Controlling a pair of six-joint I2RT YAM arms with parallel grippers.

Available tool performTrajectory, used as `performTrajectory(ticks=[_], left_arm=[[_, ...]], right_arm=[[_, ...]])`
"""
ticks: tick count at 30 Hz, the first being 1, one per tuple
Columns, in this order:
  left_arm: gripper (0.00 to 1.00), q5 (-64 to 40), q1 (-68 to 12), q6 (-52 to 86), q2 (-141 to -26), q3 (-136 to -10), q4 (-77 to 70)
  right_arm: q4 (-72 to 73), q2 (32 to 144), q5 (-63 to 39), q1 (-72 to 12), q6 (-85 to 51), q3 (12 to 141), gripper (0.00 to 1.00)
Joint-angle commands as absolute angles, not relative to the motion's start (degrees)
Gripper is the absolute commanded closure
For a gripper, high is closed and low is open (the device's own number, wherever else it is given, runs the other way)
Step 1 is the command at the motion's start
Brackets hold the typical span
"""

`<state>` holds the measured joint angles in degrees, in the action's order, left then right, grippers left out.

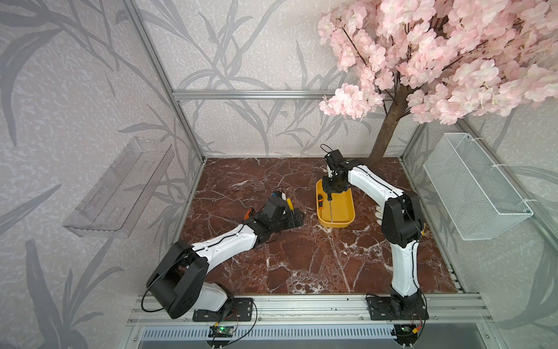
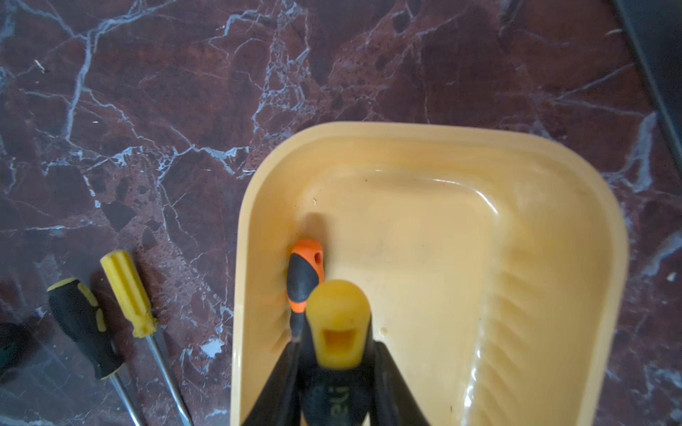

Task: Put the screwdriver on the desktop into the storage box
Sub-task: Place the screwdriver in the storage box.

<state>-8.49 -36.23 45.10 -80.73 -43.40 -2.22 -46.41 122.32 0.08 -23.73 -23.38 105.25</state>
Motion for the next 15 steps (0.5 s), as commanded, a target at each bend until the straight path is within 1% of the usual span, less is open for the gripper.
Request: performTrajectory(ticks=[1, 9, 11, 12, 13, 15], left_arm=[[0.09, -7.9, -36.3, 45.4, -79.6, -42.3, -3.0], [0.09, -6.6, -36.1, 45.5, -78.5, -40.7, -2.7], [0.09, -6.6, -36.2, 45.3, -78.3, -40.8, -2.7], [0.09, -6.4, -36.2, 45.3, -78.4, -40.7, -2.6], [0.09, -6.2, -36.2, 45.3, -78.4, -40.8, -2.6], [0.09, -5.2, -36.2, 45.4, -78.1, -40.7, -2.3]], right_arm=[[-45.7, 124.8, 0.1, -23.2, -24.9, 107.3, 0.78], [-45.4, 128.1, 0.5, -23.1, -25.9, 108.1, 0.77], [-45.5, 128.1, 0.4, -23.2, -26.1, 108.2, 0.76], [-45.6, 127.9, 0.3, -23.2, -26.0, 108.2, 0.73], [-45.7, 127.7, 0.3, -23.1, -26.0, 108.2, 0.65], [-46.4, 126.8, 0.5, -23.5, -25.6, 108.4, 0.56]])
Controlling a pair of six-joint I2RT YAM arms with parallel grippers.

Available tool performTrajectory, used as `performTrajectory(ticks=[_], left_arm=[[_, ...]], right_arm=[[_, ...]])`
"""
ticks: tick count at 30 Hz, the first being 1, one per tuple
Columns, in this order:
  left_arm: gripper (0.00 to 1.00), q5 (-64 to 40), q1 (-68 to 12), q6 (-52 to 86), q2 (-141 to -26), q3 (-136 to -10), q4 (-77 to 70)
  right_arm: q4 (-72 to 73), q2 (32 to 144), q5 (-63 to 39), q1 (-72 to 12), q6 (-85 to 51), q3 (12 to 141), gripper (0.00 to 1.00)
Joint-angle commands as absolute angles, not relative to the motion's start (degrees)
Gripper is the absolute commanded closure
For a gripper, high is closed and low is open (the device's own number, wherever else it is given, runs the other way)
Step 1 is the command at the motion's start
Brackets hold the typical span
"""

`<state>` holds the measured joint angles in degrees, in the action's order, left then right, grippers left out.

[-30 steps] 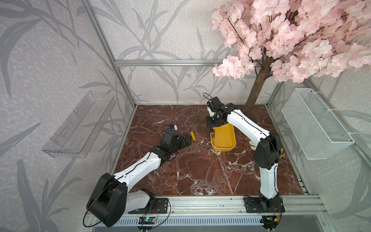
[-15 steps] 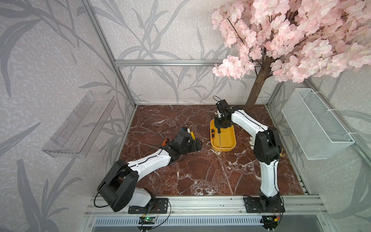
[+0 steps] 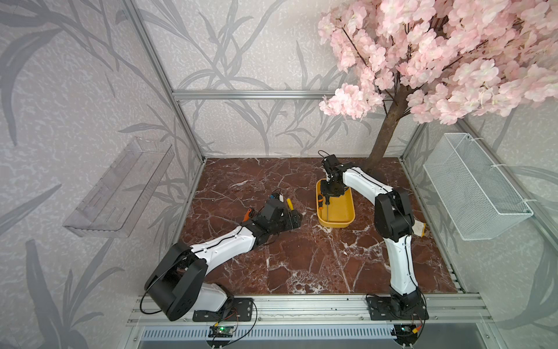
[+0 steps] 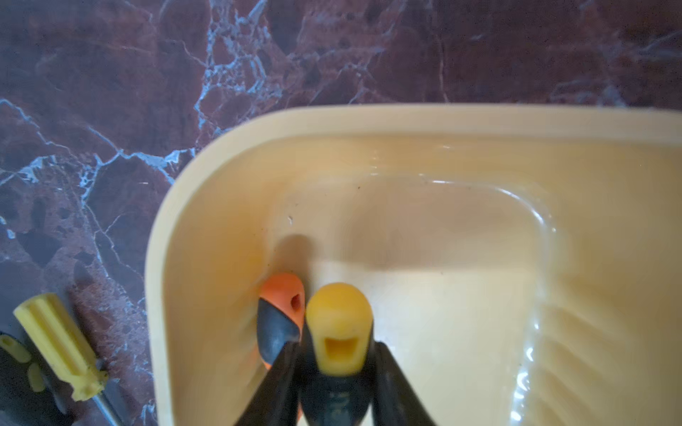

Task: Put the screwdriver on the desktop into the storage box
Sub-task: Place the screwdriver in the storage box, then pick up the screwdriver from the center of the board.

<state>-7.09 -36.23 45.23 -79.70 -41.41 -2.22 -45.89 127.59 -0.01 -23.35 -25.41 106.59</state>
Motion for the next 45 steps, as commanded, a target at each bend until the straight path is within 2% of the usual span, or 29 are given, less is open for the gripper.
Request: performTrajectory(ticks=[1, 4, 13, 18, 27, 32, 37, 45], left_arm=[[0.09, -4.5, -36.1, 45.4, -77.9, -40.5, -2.2], [0.09, -3.5, -36.0, 45.4, -77.4, -40.3, -2.3], [0.09, 1.8, -34.8, 46.1, -73.6, -38.9, -1.0], [0.09, 1.0, -30.5, 46.7, -67.9, -35.9, -0.5], [0.08, 1.4, -19.2, 46.6, -54.3, -30.5, 7.7], [0.08, 1.9, -15.1, 47.3, -51.0, -30.4, 13.3], [0.08, 0.5, -13.7, 47.8, -50.4, -31.7, 16.3], [0.08, 0.0, -13.0, 47.5, -50.2, -32.2, 16.3]], right_arm=[[-46.7, 125.9, 1.0, -23.7, -25.4, 108.3, 0.52], [-46.8, 123.4, 1.3, -24.2, -24.9, 107.0, 0.47], [-46.5, 116.7, 1.0, -27.1, -24.0, 104.9, 0.47], [-46.7, 116.4, 0.1, -30.9, -23.5, 106.4, 0.47], [-49.2, 123.1, -1.4, -38.7, -22.4, 115.3, 0.43], [-52.2, 129.1, -2.2, -40.8, -22.2, 122.8, 0.43], [-56.2, 134.7, -2.0, -41.5, -21.6, 130.0, 0.43], [-57.5, 138.0, -1.9, -41.5, -21.5, 132.8, 0.43]])
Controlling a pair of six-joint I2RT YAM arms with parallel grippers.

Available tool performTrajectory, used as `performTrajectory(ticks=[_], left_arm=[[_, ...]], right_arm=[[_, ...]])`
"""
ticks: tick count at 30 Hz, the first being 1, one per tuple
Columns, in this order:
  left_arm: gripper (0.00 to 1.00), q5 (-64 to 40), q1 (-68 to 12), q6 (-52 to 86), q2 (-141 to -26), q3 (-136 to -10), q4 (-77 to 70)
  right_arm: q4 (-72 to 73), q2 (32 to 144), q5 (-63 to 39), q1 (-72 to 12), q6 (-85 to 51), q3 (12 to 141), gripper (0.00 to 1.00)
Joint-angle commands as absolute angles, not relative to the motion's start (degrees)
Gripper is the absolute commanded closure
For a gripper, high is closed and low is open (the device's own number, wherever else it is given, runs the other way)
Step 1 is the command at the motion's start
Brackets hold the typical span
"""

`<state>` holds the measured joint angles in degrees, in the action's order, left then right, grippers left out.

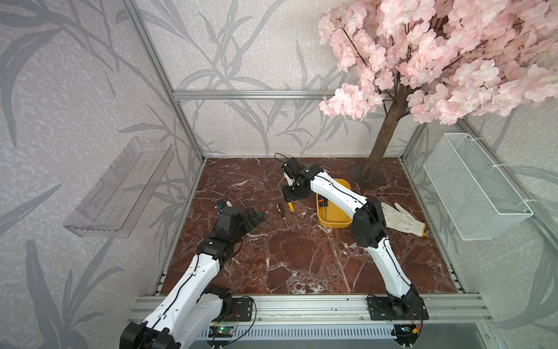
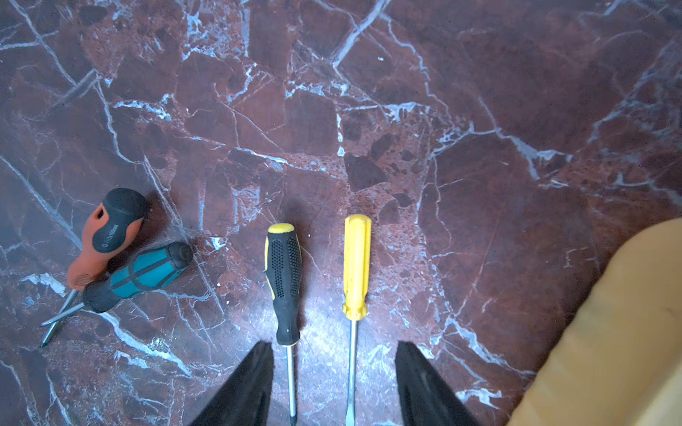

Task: Put the screwdriver on the desktop into the storage box
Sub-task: Pick up the screwdriver from the center of the board.

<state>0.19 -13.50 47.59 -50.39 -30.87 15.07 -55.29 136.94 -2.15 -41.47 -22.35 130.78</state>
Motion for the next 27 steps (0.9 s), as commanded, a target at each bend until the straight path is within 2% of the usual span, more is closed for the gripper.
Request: performTrajectory(ticks=[1, 12, 22, 27], left_arm=[[0.08, -0.3, -12.9, 47.5, -50.5, -32.1, 16.2], [0.08, -3.9, -12.3, 47.7, -51.9, -31.3, 14.8], [0.08, -4.4, -11.7, 47.8, -51.7, -30.6, 14.9], [0.08, -4.5, -11.3, 47.8, -51.4, -30.4, 15.0]], right_arm=[[-57.7, 138.2, -1.6, -41.5, -21.6, 132.9, 0.42], [-59.0, 140.9, -0.3, -41.5, -21.5, 133.6, 0.41], [-64.4, 150.1, 0.9, -40.8, -20.8, 144.7, 0.44], [-65.0, 152.3, 0.6, -40.6, -21.2, 146.3, 0.46]])
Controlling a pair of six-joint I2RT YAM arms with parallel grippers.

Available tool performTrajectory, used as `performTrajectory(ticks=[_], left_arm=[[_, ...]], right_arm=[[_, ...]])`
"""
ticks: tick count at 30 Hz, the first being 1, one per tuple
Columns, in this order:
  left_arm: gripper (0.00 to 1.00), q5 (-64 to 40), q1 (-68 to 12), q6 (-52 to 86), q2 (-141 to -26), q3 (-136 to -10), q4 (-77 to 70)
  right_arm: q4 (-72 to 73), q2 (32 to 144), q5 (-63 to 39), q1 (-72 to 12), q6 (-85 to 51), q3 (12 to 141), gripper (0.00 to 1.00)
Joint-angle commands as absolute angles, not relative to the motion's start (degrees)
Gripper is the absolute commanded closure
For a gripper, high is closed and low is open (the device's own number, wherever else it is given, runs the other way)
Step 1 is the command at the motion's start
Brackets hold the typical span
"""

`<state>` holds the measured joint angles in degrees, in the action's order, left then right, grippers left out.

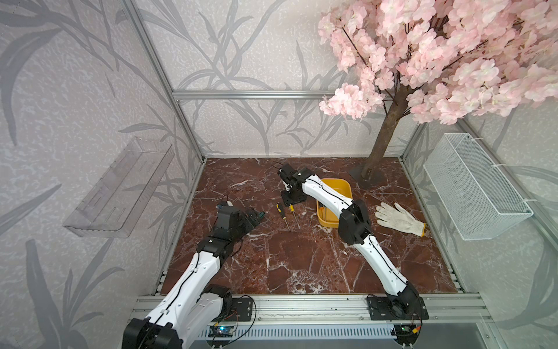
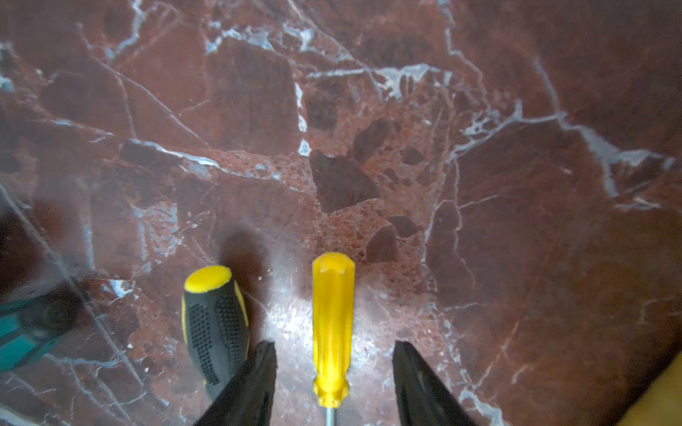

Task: Put the screwdriver on the desktop into the storage box
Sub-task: Pick up the screwdriver from the center of the board.

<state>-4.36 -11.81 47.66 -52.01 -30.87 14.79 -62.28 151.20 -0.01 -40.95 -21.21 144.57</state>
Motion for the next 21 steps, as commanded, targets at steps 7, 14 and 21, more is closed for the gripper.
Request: performTrajectory(ticks=[7, 14, 21], left_arm=[[0.08, -4.7, -10.9, 47.7, -51.5, -30.1, 14.8], [0.08, -5.0, -10.6, 47.9, -51.4, -29.7, 14.5], [0.08, -5.4, -10.6, 48.0, -51.2, -29.3, 14.2]], right_arm=[[-64.9, 153.4, 0.0, -40.6, -21.4, 146.3, 0.54], [-64.5, 153.9, 0.0, -40.5, -21.8, 145.4, 0.57], [-64.4, 153.8, -0.3, -40.4, -21.7, 144.9, 0.68]])
